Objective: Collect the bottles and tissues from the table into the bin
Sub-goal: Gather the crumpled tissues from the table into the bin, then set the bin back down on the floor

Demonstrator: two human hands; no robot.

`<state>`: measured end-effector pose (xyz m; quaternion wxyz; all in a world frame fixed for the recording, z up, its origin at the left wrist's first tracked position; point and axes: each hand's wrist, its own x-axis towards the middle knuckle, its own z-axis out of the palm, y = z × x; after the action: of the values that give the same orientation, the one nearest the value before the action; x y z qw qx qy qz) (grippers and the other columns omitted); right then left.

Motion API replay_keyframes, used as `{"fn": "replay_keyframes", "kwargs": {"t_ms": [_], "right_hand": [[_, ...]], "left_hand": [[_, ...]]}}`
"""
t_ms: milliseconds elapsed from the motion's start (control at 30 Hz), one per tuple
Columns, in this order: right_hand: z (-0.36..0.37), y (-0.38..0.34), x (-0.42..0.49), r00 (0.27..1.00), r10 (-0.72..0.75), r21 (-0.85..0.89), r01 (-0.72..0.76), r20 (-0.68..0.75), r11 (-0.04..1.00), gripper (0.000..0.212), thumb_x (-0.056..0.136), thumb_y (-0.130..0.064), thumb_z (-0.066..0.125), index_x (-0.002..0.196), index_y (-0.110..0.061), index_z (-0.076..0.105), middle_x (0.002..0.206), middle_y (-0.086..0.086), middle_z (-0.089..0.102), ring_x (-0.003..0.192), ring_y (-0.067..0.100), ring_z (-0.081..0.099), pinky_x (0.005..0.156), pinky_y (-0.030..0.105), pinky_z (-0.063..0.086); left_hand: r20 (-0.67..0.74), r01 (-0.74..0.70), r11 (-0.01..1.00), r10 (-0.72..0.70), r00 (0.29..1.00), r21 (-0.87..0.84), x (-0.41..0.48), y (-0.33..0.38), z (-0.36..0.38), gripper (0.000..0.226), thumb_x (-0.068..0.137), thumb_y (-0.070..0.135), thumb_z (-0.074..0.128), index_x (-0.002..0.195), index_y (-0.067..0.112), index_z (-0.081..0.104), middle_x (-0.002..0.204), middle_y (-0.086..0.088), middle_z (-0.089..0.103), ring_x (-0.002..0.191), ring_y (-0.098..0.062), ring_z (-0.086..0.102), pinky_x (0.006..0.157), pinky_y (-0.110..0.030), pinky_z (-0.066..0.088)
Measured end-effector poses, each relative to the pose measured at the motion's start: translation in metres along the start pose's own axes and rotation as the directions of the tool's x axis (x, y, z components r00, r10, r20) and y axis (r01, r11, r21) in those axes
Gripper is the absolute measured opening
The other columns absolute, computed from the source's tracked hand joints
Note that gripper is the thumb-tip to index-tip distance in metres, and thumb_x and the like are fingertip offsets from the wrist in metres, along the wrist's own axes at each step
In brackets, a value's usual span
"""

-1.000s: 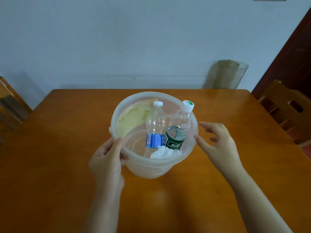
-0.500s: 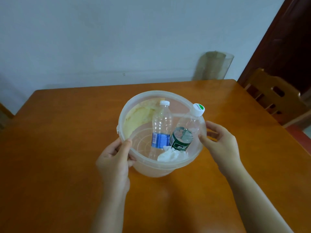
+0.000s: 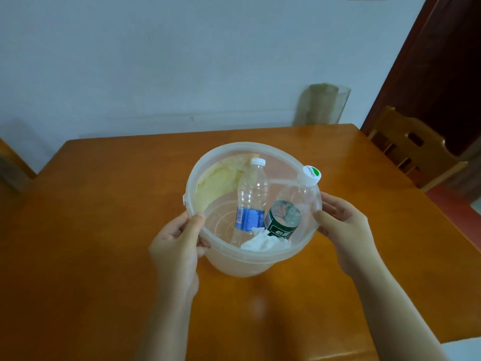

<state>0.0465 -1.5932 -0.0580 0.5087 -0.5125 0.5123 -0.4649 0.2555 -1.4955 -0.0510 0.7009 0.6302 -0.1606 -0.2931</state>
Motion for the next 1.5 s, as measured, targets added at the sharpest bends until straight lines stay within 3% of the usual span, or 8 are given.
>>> {"fn": "replay_keyframes", "kwargs": {"t_ms": [233,500,733,1000,1167,1300,1433,1500], "right_hand": [[-0.057,0.003,-0.039,0.998,-0.060,-0.016,0.060,0.026,0.998,0.029,0.080,-0.007,0.062,0.106,-0.021,0.063,0.098,-0.004,0.069,0.079,0.008,0.066,0.054,0.015,0.051],[-0.076,-0.001,-0.075,0.995,-0.090,-0.027,0.092,0.043,0.995,0.031,0.079,-0.012,0.063,0.107,-0.023,0.062,0.099,-0.010,0.067,0.090,0.010,0.064,0.056,0.013,0.052],[-0.069,-0.004,-0.125,0.994,-0.099,-0.063,0.101,0.042,0.993,0.030,0.080,-0.012,0.063,0.106,-0.026,0.061,0.101,-0.009,0.065,0.094,0.015,0.061,0.066,0.025,0.052],[-0.030,-0.004,-0.224,0.994,-0.107,-0.132,0.111,0.039,0.985,0.034,0.080,-0.016,0.063,0.114,-0.018,0.059,0.108,-0.001,0.065,0.096,0.018,0.061,0.074,0.033,0.054],[0.000,0.008,-0.293,0.996,-0.073,-0.140,0.078,0.041,0.987,0.032,0.081,-0.015,0.061,0.113,-0.020,0.059,0.105,-0.005,0.065,0.094,0.014,0.061,0.077,0.034,0.054],[0.014,0.020,-0.340,0.998,-0.054,-0.175,0.058,0.025,0.983,0.036,0.083,-0.014,0.060,0.118,-0.017,0.056,0.105,-0.006,0.062,0.092,0.008,0.058,0.069,0.023,0.047],[0.016,0.031,-0.373,1.000,-0.015,-0.206,0.017,0.013,0.978,0.036,0.084,-0.013,0.058,0.120,-0.018,0.054,0.104,-0.003,0.062,0.091,0.012,0.058,0.070,0.026,0.049],[0.015,0.037,-0.383,1.000,0.009,-0.196,-0.006,0.017,0.981,0.035,0.084,-0.013,0.058,0.119,-0.018,0.054,0.105,-0.002,0.062,0.092,0.013,0.058,0.065,0.027,0.050]], "left_hand": [[0.043,-0.077,0.968,0.069,0.997,0.239,-0.060,-0.007,-0.001,0.007,0.076,0.018,0.071,0.080,0.025,0.069,0.056,0.006,0.070,0.052,-0.012,0.066,0.042,-0.018,0.050],[0.079,-0.146,0.951,0.129,0.989,0.272,-0.111,-0.004,-0.023,0.020,0.077,0.018,0.071,0.069,0.036,0.064,0.057,0.010,0.070,0.052,-0.011,0.067,0.042,-0.016,0.049],[0.105,-0.183,0.943,0.159,0.982,0.277,-0.137,0.000,-0.068,0.018,0.078,0.023,0.070,0.073,0.039,0.063,0.057,0.010,0.070,0.054,-0.009,0.066,0.042,-0.013,0.047],[0.120,-0.197,0.945,0.170,0.978,0.262,-0.172,0.004,-0.168,0.018,0.077,0.026,0.069,0.071,0.042,0.065,0.057,0.004,0.071,0.055,-0.015,0.068,0.045,-0.016,0.050],[0.102,-0.209,0.919,0.185,0.977,0.335,-0.196,0.001,-0.238,0.037,0.077,0.027,0.069,0.060,0.059,0.062,0.058,0.017,0.070,0.054,-0.009,0.067,0.043,-0.017,0.050],[0.083,-0.155,0.914,0.133,0.988,0.374,-0.213,-0.009,-0.283,0.019,0.077,0.032,0.068,0.064,0.046,0.064,0.062,0.023,0.069,0.059,-0.005,0.067,0.054,-0.027,0.055],[0.103,-0.136,0.926,0.106,0.989,0.353,-0.229,-0.019,-0.309,0.018,0.078,0.028,0.067,0.071,0.043,0.063,0.061,0.023,0.069,0.059,-0.004,0.066,0.046,-0.014,0.050],[0.111,-0.124,0.923,0.089,0.990,0.364,-0.236,-0.025,-0.317,0.019,0.079,0.028,0.067,0.068,0.043,0.062,0.060,0.023,0.068,0.059,-0.004,0.066,0.049,-0.018,0.051]]}}
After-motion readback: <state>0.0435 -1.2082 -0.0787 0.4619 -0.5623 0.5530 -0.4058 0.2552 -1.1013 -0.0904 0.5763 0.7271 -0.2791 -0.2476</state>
